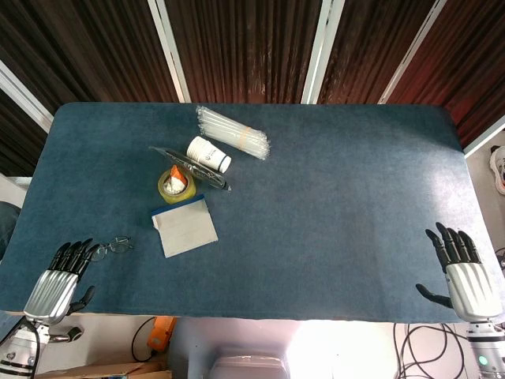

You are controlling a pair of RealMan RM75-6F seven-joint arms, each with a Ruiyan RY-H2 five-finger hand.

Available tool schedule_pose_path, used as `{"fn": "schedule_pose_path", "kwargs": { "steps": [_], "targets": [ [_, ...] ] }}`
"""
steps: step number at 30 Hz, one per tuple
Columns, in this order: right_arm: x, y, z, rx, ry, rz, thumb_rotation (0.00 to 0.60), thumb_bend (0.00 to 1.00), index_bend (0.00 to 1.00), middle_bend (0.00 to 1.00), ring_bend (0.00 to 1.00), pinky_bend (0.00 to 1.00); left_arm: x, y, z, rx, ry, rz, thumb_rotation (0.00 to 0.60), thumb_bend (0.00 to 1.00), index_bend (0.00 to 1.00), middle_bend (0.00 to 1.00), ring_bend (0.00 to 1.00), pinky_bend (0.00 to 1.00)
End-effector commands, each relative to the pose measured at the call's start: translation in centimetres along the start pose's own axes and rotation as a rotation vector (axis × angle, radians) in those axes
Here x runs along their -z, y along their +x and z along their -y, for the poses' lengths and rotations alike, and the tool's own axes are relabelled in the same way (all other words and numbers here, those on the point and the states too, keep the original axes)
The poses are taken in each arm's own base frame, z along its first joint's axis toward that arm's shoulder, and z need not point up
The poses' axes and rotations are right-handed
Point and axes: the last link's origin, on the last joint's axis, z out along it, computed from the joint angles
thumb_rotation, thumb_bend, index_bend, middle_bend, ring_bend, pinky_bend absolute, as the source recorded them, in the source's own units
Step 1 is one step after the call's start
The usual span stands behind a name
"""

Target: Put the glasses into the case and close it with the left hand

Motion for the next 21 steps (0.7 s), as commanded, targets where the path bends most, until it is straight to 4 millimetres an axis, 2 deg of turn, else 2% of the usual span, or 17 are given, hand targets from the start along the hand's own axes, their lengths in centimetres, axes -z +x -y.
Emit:
{"fn": "schedule_pose_path", "kwargs": {
  "steps": [1, 7, 11, 14, 21],
  "targets": [
    [-0.2, -0.3, 0.2, 0.006, -0.004, 0.005, 0.6, 0.27, 0.0, 0.0, 0.0, 0.0, -0.1, -0.3, -0.1, 0.0, -0.004, 0.016, 0.6, 0.36, 0.0, 0.0, 0.0, 0.05],
    [0.1, -0.1, 0.1, 0.005, -0.011, 0.004, 0.6, 0.27, 0.0, 0.0, 0.0, 0.0, -1.9, -1.6, -1.4, 0.083, -0.017, 0.027, 0.6, 0.35, 0.02, 0.0, 0.0, 0.06],
    [0.2, -0.1, 0.1, -0.002, -0.001, 0.013, 0.6, 0.27, 0.0, 0.0, 0.0, 0.0, -4.0, -3.1, -2.0, 0.153, 0.044, -0.047, 0.6, 0.38, 0.17, 0.01, 0.0, 0.07],
    [-0.2, -0.2, 0.3, -0.012, 0.009, 0.012, 0.6, 0.27, 0.0, 0.0, 0.0, 0.0, -5.4, -4.4, -2.0, 0.147, 0.106, -0.027, 0.6, 0.39, 0.22, 0.02, 0.0, 0.08],
    [-0.9, -1.0, 1.1, -0.01, 0.039, 0.051, 0.6, 0.27, 0.0, 0.0, 0.0, 0.0, -8.2, -5.0, -0.9, 0.113, 0.241, -0.025, 0.6, 0.38, 0.35, 0.08, 0.01, 0.08]
  ]
}}
